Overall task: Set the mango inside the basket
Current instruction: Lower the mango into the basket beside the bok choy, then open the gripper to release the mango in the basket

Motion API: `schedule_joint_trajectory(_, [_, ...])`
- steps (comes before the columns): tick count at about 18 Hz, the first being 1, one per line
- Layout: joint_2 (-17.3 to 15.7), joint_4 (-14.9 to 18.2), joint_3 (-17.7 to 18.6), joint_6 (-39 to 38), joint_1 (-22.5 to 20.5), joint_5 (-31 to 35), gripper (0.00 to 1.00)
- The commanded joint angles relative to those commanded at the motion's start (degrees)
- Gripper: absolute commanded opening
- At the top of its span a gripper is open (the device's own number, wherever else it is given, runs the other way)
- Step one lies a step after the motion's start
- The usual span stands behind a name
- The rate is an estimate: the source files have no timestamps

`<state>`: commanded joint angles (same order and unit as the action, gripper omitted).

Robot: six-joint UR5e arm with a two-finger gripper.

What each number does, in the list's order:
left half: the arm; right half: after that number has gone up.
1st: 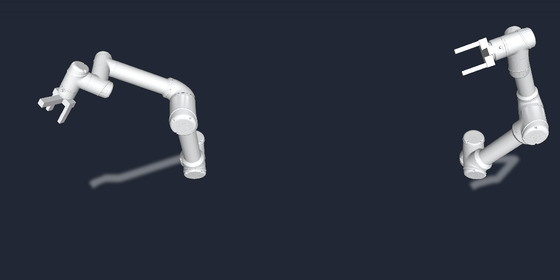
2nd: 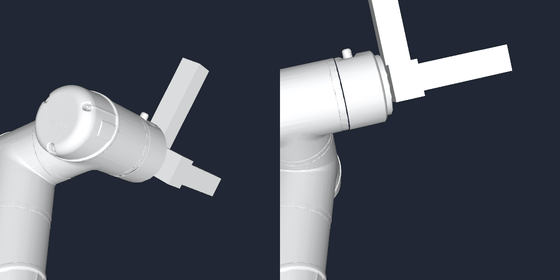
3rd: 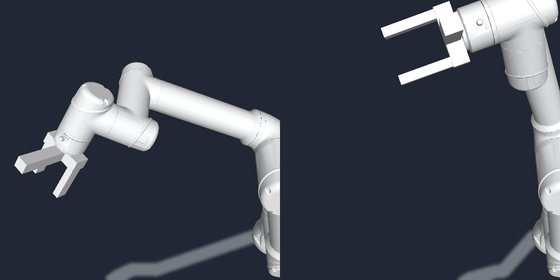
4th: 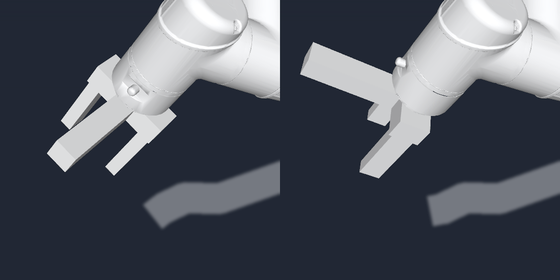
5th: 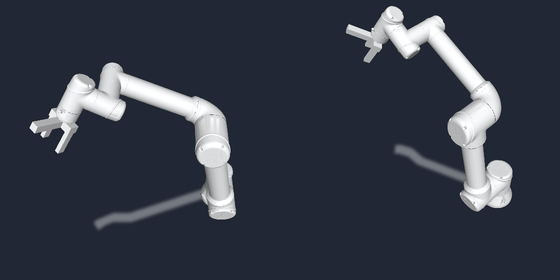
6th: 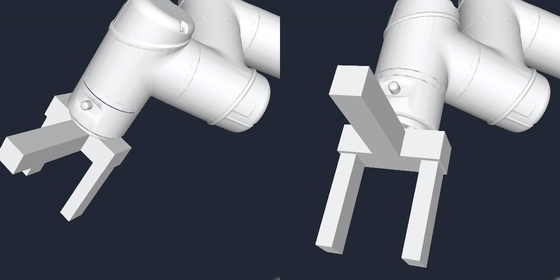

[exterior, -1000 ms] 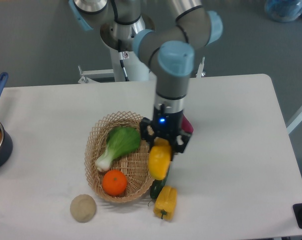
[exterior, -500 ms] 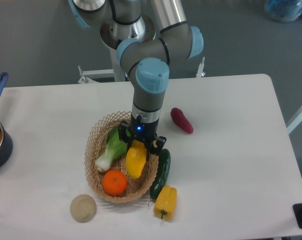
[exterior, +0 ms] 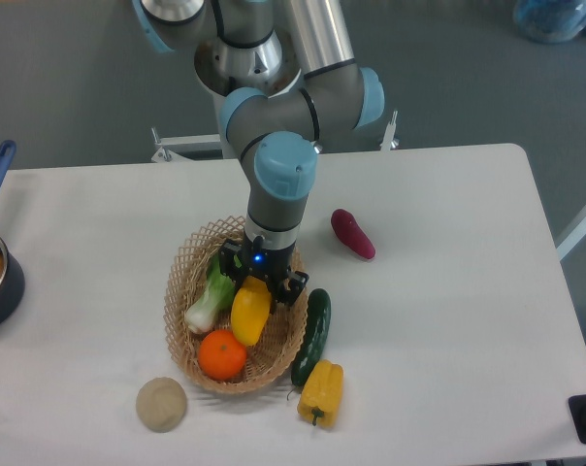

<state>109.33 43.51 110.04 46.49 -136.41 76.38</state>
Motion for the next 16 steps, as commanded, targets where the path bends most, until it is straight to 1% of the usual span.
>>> schedule_joint_trajectory(1, [0.09, 0.00, -0.09, 0.00, 0.00, 0.00, 0.57])
schedule_joint_trajectory(3, [0.09, 0.00, -0.18, 0.35, 0.00, 0.00, 0.81])
schedule_joint_trajectory(4, [0.09, 0.00, -0.26, 0.35, 0.00, 0.00, 0.91])
schedule_joint_trajectory(6, [0.09, 0.00, -0.35, 0.26, 0.00, 0.17, 1.00])
schedule_joint_trajectory(10, [-0.70, 0.00, -0.88, 0.26, -0.17, 1.66, 1.00])
schedule_joint_trajectory(12, [-2.80, 0.00, -2.28, 0.26, -0.70, 2.89, 1.00])
schedule_joint_trajectory(14, [-4.03, 0.00, -5.52, 0.26, -2.27, 3.78, 1.00])
schedule_joint_trajectory(16, [-4.65, -0.09, -9.56, 0.09, -4.21, 3.87, 1.00])
